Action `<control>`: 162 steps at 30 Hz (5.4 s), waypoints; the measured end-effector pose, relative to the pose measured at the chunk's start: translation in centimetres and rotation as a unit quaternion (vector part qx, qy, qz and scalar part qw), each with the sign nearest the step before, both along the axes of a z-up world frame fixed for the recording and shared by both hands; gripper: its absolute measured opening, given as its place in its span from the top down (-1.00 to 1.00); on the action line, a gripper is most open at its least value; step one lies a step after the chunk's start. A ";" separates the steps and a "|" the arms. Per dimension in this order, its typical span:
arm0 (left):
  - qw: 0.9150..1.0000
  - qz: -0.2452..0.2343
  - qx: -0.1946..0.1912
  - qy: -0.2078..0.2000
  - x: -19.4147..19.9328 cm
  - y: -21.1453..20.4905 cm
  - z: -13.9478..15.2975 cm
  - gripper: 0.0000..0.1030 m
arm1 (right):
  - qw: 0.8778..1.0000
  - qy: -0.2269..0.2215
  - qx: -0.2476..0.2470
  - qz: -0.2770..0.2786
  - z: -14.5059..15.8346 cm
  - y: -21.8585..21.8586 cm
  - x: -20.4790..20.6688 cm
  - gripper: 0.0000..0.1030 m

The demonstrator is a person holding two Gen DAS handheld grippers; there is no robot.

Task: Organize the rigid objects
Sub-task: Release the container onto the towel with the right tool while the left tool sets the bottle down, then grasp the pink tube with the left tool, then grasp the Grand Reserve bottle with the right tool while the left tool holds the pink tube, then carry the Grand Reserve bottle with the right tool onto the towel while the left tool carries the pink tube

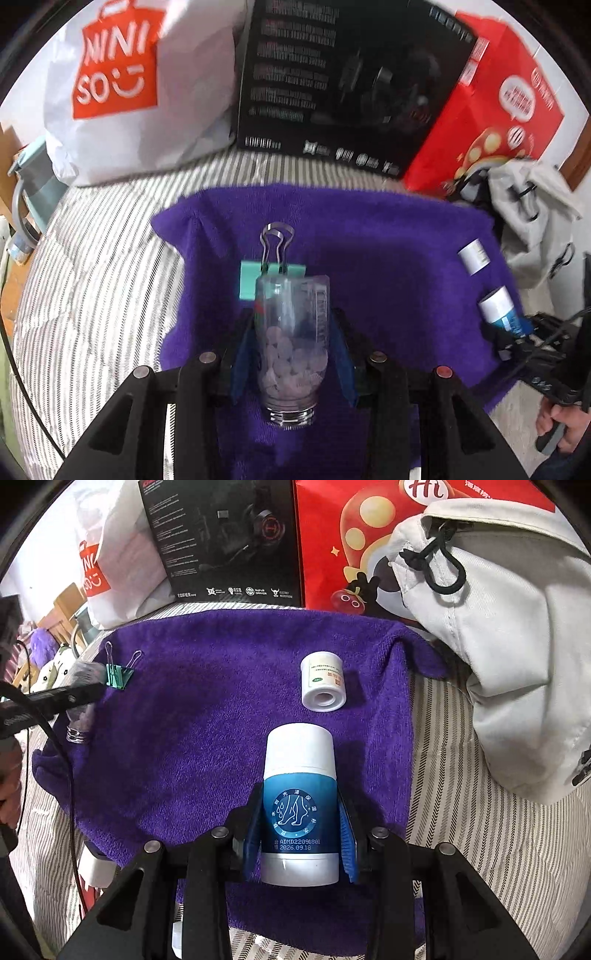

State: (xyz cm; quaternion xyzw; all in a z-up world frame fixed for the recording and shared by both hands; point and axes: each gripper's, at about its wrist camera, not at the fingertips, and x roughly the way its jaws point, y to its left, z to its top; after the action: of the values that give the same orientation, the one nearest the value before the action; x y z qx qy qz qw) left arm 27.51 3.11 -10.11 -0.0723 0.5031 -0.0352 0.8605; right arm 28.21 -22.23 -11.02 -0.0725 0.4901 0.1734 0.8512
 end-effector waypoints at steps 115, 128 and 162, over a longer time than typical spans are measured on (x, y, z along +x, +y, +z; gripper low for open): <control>0.995 -0.071 0.073 -0.018 -18.1 -7.3 -0.7 0.68 | 0.999 -0.015 -0.041 -0.010 -1.2 -2.8 -17.1 0.49; 0.997 -0.059 0.050 -0.004 -18.2 -4.8 -0.1 0.68 | 1.000 0.016 0.002 -0.010 -0.3 -4.0 -17.5 0.55; 0.997 -0.054 0.037 -0.034 -16.3 -3.2 2.9 0.68 | 1.000 -0.011 0.024 0.015 4.2 -3.1 -15.2 0.55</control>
State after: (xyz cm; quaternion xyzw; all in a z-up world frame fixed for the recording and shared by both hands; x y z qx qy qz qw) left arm 11.22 -0.14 -7.17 -0.0120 0.4777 -0.0650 0.8760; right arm 13.01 -25.31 -6.79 -0.0612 0.4750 0.1975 0.8554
